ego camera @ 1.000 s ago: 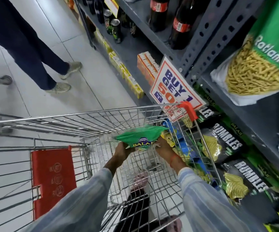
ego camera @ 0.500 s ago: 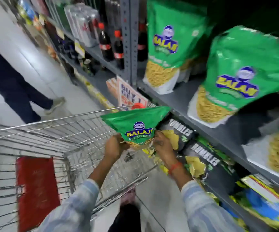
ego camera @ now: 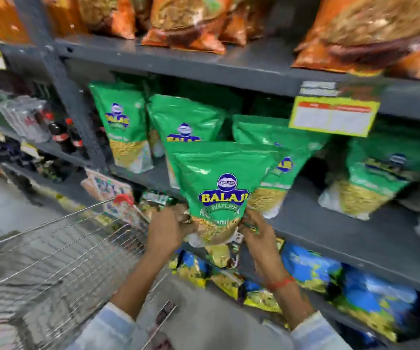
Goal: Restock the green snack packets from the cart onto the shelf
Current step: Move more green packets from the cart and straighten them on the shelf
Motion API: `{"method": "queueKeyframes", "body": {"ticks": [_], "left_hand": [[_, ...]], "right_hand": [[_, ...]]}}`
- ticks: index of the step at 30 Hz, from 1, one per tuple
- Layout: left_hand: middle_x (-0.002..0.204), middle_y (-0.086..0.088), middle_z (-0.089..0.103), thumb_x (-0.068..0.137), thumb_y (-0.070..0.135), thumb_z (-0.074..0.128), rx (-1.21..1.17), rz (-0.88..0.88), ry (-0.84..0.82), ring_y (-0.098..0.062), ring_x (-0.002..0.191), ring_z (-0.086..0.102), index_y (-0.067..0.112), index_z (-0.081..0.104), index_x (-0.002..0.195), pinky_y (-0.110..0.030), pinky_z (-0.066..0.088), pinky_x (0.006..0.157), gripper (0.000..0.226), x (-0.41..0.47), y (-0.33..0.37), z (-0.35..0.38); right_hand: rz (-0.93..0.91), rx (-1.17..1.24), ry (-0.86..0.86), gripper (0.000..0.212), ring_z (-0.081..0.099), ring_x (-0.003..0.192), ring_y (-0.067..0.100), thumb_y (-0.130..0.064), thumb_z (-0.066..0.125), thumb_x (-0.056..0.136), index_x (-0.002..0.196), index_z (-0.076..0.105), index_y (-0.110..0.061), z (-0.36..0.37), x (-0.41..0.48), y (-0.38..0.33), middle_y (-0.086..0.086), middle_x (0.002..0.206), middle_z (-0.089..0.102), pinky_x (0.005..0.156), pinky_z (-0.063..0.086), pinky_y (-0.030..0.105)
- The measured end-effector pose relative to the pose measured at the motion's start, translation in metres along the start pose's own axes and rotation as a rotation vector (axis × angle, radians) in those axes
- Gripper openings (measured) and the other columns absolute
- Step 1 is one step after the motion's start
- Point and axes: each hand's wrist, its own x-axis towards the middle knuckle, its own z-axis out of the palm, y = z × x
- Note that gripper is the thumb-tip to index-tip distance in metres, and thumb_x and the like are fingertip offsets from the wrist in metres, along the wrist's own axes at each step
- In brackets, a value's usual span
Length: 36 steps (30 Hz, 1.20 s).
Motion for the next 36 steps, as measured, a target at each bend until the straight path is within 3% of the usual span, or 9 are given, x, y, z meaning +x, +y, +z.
{"method": "queueKeyframes", "body": {"ticks": [4, 9, 13, 17, 21, 27, 29, 32, 36], "left_hand": [[0.084, -0.01, 0.077, 0.054, 0.036, 0.076, -0.12, 0.068, -0.147, -0.021, 0.084, 0.072, 0.014, 0.07, 0.084, -0.046, 0.056, 0.076, 0.038, 0.0, 0.043, 0.048], [0.084, -0.011, 0.077, 0.043, 0.045, 0.077, -0.264, 0.124, -0.259, -0.022, 0.082, 0.072, 0.014, 0.07, 0.087, -0.048, 0.057, 0.076, 0.054, -0.002, 0.099, 0.11], [0.083, -0.012, 0.077, 0.048, 0.041, 0.077, -0.298, 0.256, -0.347, -0.024, 0.079, 0.072, 0.012, 0.07, 0.083, -0.049, 0.057, 0.073, 0.045, 0.008, 0.158, 0.167], [0.082, -0.015, 0.076, 0.062, 0.019, 0.083, -0.292, 0.334, -0.397, -0.023, 0.079, 0.071, 0.018, 0.066, 0.068, -0.04, 0.056, 0.067, 0.018, 0.021, 0.196, 0.204], [0.082, -0.011, 0.077, 0.067, 0.025, 0.08, -0.278, 0.352, -0.36, -0.02, 0.08, 0.071, 0.013, 0.07, 0.082, -0.025, 0.045, 0.06, 0.022, 0.025, 0.195, 0.218], [0.08, -0.006, 0.076, 0.075, 0.037, 0.072, -0.193, 0.452, -0.265, -0.019, 0.072, 0.07, 0.019, 0.067, 0.096, -0.03, 0.052, 0.057, 0.028, 0.026, 0.182, 0.224], [0.088, -0.012, 0.074, 0.077, 0.045, 0.067, -0.13, 0.49, -0.218, -0.025, 0.08, 0.069, 0.019, 0.057, 0.12, -0.03, 0.047, 0.057, 0.05, 0.02, 0.182, 0.224], [0.149, -0.014, 0.036, 0.08, 0.059, 0.053, -0.066, 0.567, -0.057, -0.025, 0.135, 0.039, 0.011, 0.015, 0.146, -0.035, 0.043, 0.101, 0.09, 0.003, 0.183, 0.223], [0.159, -0.002, -0.011, 0.092, 0.049, 0.042, -0.053, 0.857, 0.15, -0.018, 0.147, 0.001, 0.01, -0.005, 0.146, -0.035, 0.011, 0.121, 0.081, -0.007, 0.19, 0.233]], "right_hand": [[0.059, 0.026, 0.189, 0.039, 0.058, 0.068, -0.018, 0.016, 0.048, 0.082, 0.114, 0.06, -0.004, -0.062, -0.017, 0.012, 0.001, 0.092, 0.063, 0.066, 0.046, 0.005], [0.058, 0.032, 0.361, 0.04, 0.061, 0.069, -0.015, 0.015, 0.049, 0.082, 0.105, 0.057, -0.016, -0.133, -0.024, 0.014, 0.002, 0.095, 0.061, 0.067, 0.049, 0.006], [0.055, 0.017, 0.548, 0.038, 0.062, 0.075, -0.004, 0.01, 0.054, 0.076, 0.109, 0.062, -0.007, -0.202, -0.015, 0.021, 0.023, 0.106, 0.063, 0.085, 0.049, 0.04], [0.088, -0.031, 0.662, 0.034, 0.062, 0.092, 0.026, 0.015, 0.05, 0.08, 0.11, 0.061, 0.003, -0.245, 0.002, 0.028, 0.02, 0.105, 0.064, 0.091, 0.049, 0.057], [0.113, -0.022, 0.652, 0.036, 0.06, 0.095, 0.027, 0.014, 0.049, 0.08, 0.108, 0.063, -0.004, -0.246, 0.011, 0.03, 0.013, 0.102, 0.063, 0.092, 0.049, 0.057], [0.12, 0.072, 0.674, 0.035, 0.06, 0.099, 0.028, 0.012, 0.051, 0.082, 0.113, 0.059, -0.003, -0.246, 0.018, 0.049, 0.024, 0.116, 0.064, 0.095, 0.048, 0.058], [0.108, 0.074, 0.753, 0.038, 0.06, 0.098, 0.027, 0.013, 0.045, 0.084, 0.118, 0.055, -0.001, -0.239, 0.022, 0.052, 0.022, 0.115, 0.063, 0.095, 0.048, 0.056], [0.005, 0.031, 0.982, 0.036, 0.055, 0.102, 0.023, 0.008, 0.037, 0.089, 0.122, 0.048, -0.004, -0.222, 0.023, 0.044, 0.011, 0.112, 0.057, 0.096, 0.047, 0.044], [-0.216, -0.104, 1.083, 0.031, 0.049, 0.115, 0.023, -0.004, 0.036, 0.091, 0.121, 0.045, -0.008, -0.216, 0.018, 0.038, 0.007, 0.119, 0.049, 0.1, 0.042, 0.031]]}}
